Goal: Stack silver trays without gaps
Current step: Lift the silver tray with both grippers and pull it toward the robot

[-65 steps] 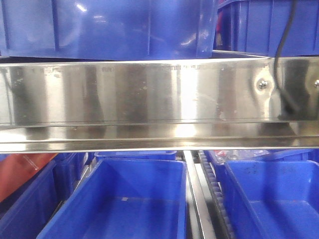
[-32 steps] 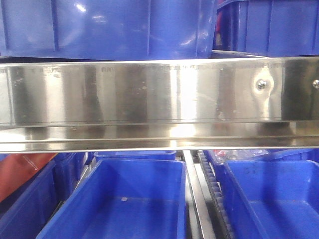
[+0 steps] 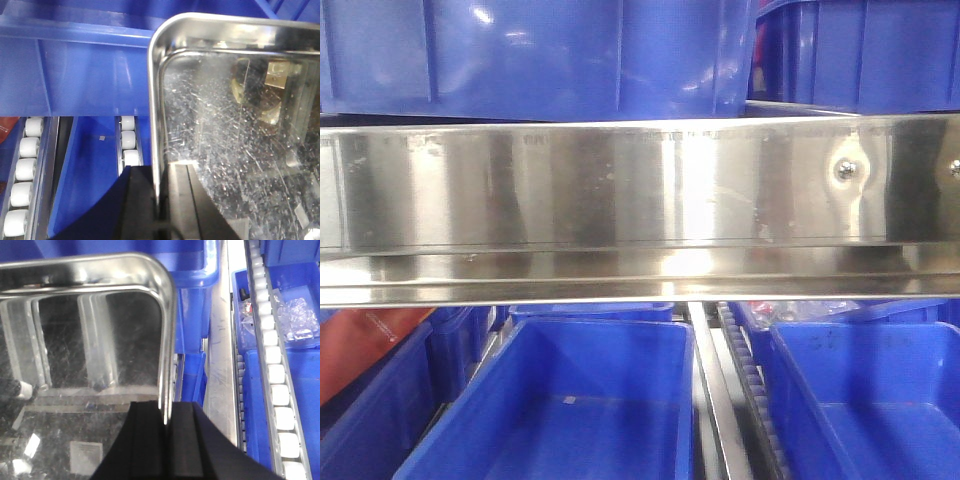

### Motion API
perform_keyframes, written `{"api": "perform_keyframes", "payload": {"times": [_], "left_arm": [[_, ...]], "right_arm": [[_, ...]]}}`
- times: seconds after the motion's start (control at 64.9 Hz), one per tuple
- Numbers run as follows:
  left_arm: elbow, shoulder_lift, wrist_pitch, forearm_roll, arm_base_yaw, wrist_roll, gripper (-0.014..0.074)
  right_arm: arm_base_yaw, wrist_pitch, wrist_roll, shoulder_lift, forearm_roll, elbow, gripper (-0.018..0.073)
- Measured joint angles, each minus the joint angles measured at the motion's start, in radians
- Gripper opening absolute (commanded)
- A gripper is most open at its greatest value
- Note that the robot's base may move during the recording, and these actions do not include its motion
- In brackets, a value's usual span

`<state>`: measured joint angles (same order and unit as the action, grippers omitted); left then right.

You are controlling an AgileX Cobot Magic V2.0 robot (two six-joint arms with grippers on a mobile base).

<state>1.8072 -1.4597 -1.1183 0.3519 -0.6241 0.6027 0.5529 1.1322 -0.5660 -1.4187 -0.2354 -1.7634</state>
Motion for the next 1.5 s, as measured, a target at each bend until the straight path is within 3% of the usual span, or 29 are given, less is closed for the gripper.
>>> {"api": "perform_keyframes", "payload": {"times": [1.495], "left_arm": [[0.000, 0.002, 0.011, 0.030, 0.000, 0.000, -0.0012]], "right_arm": [[0.001, -0.031, -0.001, -0.028, -0.010, -0.002, -0.0074]]}}
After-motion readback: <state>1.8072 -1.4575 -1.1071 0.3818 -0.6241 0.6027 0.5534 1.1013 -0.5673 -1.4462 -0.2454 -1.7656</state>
